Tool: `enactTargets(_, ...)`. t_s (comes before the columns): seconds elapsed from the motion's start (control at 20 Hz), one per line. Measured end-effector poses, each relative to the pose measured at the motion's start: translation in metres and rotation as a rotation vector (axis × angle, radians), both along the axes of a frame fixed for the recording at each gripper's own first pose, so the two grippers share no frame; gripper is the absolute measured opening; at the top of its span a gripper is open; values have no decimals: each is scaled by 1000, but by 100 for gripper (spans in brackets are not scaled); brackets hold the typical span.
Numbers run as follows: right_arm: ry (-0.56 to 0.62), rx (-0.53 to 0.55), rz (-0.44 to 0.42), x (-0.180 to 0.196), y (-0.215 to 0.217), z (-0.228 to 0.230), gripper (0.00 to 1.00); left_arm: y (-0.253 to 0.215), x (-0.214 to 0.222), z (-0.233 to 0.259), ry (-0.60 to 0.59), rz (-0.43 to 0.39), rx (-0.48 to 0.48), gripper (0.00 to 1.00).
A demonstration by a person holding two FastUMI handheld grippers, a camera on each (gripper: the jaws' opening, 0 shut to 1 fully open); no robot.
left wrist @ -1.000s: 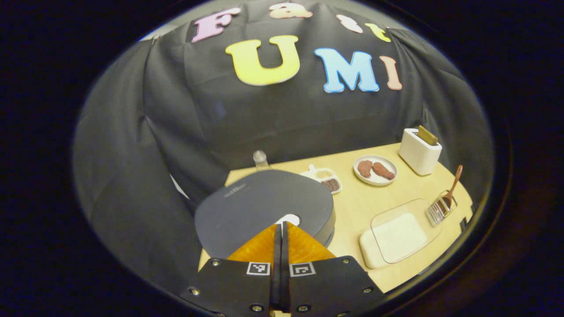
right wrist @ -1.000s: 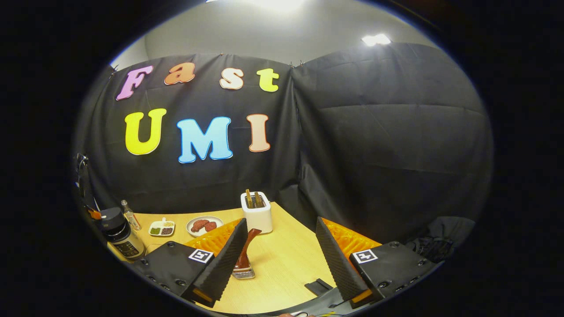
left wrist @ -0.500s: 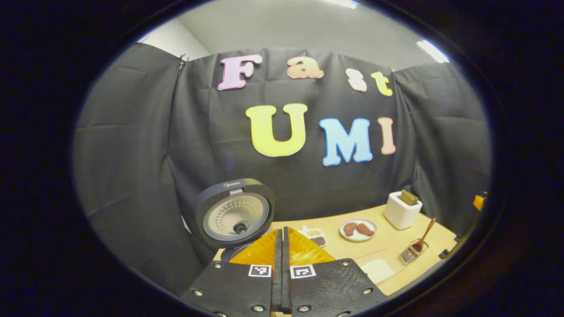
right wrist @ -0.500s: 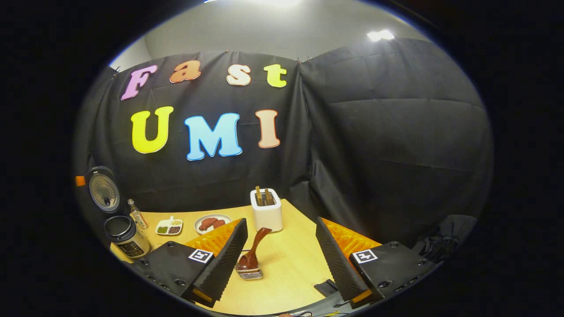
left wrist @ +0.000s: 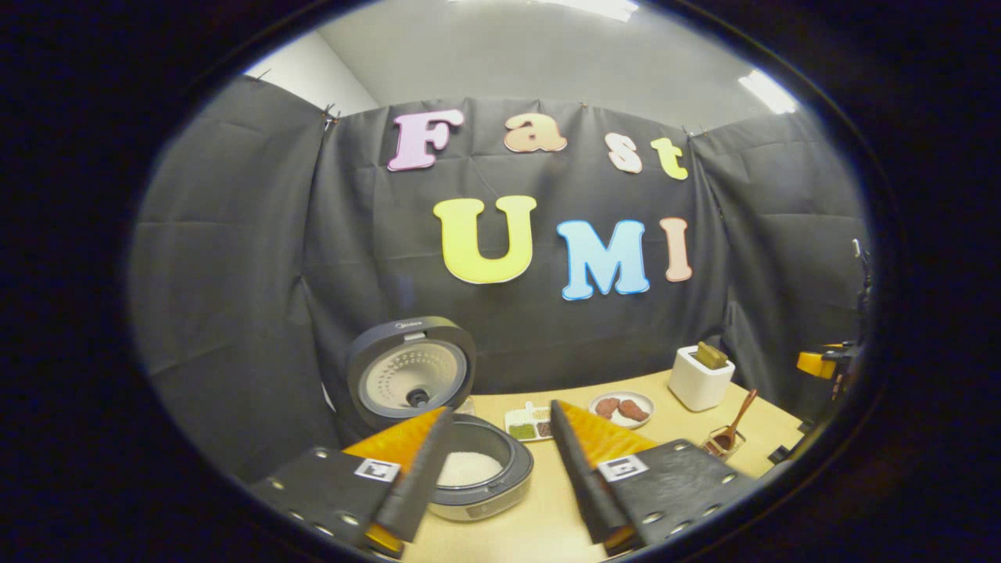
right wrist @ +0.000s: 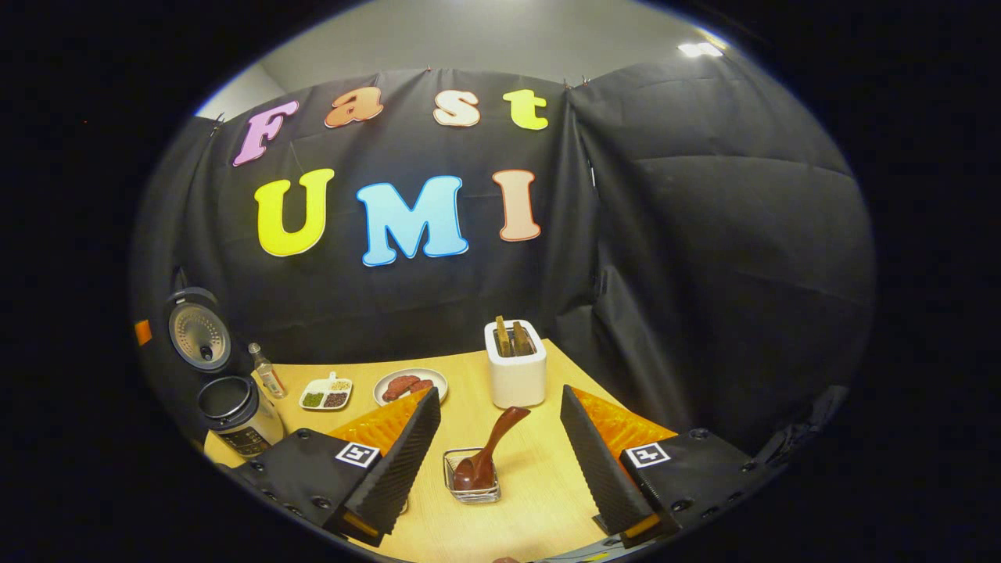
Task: Close the left gripper, press the button to open the rice cooker; take a wooden spoon from the chopstick holder with the right hand, scoop a spoonful of rice and pour it into the rice cooker, then put the wooden spoon back into the chopstick holder.
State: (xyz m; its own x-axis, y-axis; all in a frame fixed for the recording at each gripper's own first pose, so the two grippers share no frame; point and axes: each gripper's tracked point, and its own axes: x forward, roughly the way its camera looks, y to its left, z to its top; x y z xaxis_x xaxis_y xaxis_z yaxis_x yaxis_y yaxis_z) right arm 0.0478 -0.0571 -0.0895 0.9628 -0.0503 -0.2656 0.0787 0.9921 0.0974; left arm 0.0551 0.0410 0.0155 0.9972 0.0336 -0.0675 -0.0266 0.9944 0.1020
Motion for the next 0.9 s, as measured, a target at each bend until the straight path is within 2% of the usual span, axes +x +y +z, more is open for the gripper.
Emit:
enactTargets(0.1, 34, 6, 23, 16, 2, -12, 96, -7, -2, 3, -4, 38, 0, 93)
enactTargets(0.35, 118, 44, 55, 55, 0, -44, 98, -19, 7, -1, 15, 100, -46, 93)
enactTargets(0.45, 170, 82, 63, 64, -2, -65, 98, -20, 9, -7, 30, 133, -42, 96)
enactTargets(0.7, 305, 187, 66, 81, -10, -118, 97, -27, 9, -25, 80, 224, -68, 94)
enactTargets(0.9, 357, 244, 131, 99, -5, -141, 98, -39, 5, -41, 110, 287, -104, 93)
